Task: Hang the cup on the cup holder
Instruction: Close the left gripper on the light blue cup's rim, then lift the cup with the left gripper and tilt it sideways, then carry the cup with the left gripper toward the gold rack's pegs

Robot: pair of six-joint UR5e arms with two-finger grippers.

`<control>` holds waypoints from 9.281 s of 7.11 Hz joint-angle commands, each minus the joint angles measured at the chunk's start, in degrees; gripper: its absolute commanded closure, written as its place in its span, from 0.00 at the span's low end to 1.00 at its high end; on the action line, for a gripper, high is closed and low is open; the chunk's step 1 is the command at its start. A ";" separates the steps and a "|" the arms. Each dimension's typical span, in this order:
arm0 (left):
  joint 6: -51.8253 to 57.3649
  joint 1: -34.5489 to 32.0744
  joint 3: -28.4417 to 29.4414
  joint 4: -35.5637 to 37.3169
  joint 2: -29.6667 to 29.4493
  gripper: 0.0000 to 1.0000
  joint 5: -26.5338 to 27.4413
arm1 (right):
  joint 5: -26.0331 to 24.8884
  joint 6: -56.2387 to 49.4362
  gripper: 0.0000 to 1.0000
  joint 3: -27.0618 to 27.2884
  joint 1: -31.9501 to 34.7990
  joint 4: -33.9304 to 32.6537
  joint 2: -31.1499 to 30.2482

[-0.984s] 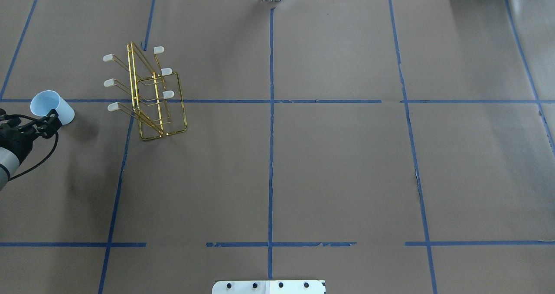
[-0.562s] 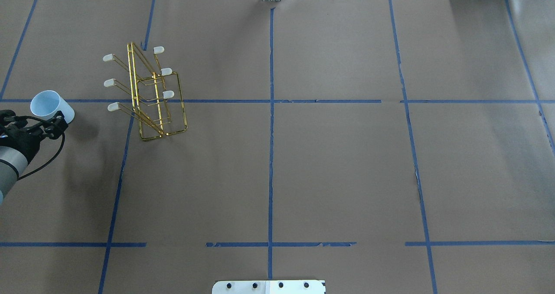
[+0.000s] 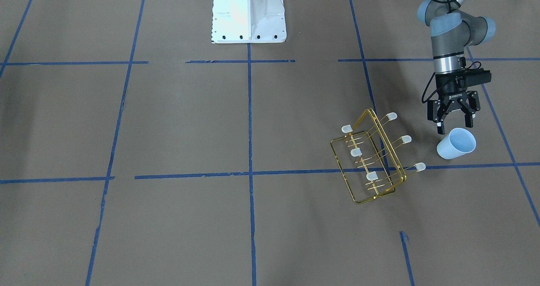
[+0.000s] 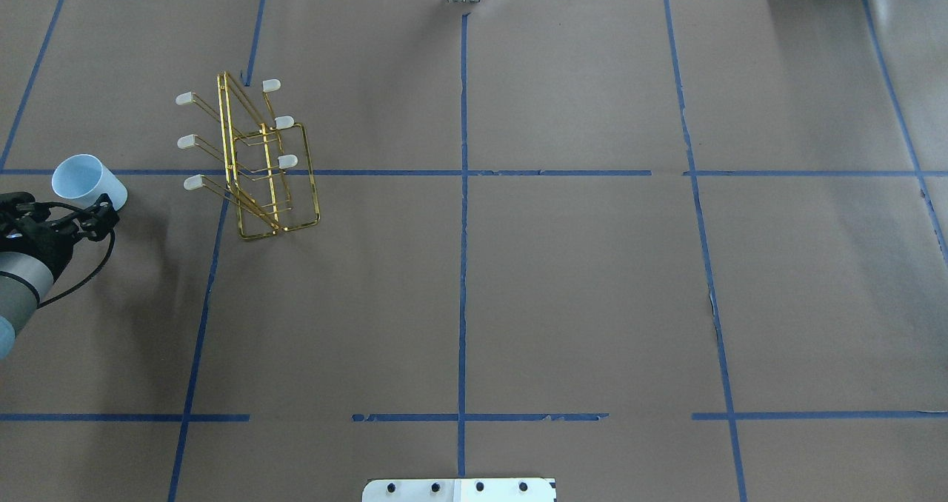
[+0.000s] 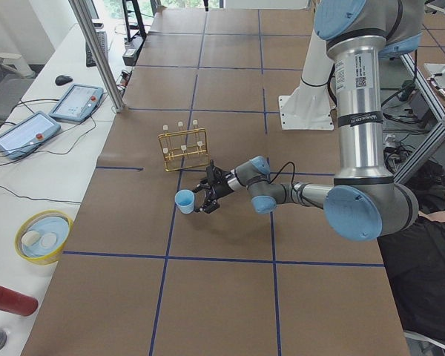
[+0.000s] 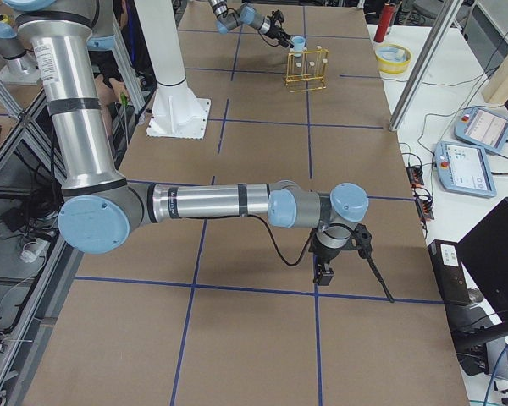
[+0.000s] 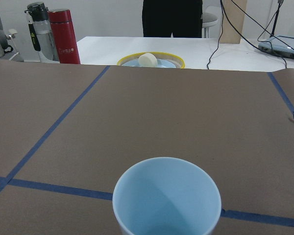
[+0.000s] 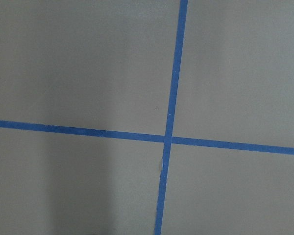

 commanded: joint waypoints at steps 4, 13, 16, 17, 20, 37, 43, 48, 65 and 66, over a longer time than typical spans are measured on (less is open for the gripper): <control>0.04 -1.29 4.10 -2.51 -2.82 0.00 -0.12 | 0.00 0.00 0.00 0.00 0.02 0.00 0.00; -0.05 -4.37 14.90 -6.90 -10.21 0.00 -0.12 | 0.00 0.00 0.00 0.00 0.02 0.00 0.00; -0.14 -4.37 15.26 -6.99 -10.30 0.00 -2.47 | 0.00 0.00 0.00 0.00 0.02 0.00 0.00; -0.14 -4.37 15.26 -6.99 -10.30 0.00 -2.58 | 0.00 0.00 0.00 0.00 0.02 0.00 0.00; -0.05 -4.46 15.08 -6.99 -10.39 0.20 -2.67 | 0.00 0.00 0.00 0.00 0.02 0.00 0.00; 59.95 -11.05 -15.93 -3.39 -1.34 1.00 -6.71 | 0.00 0.00 0.00 0.00 0.02 0.00 0.00; 71.98 -8.33 -19.46 3.01 -1.07 1.00 -6.80 | 0.00 0.00 0.00 0.00 0.02 0.00 0.00; 117.12 -6.93 -21.48 3.12 -0.81 1.00 6.88 | 0.00 0.00 0.00 0.00 0.02 0.00 0.00; 149.54 7.93 -7.00 10.85 -11.78 1.00 43.55 | 0.00 0.00 0.00 0.00 -0.07 0.00 0.00; 149.54 8.02 -6.02 10.85 -12.58 1.00 44.26 | 0.00 0.00 0.00 0.00 0.02 0.00 0.00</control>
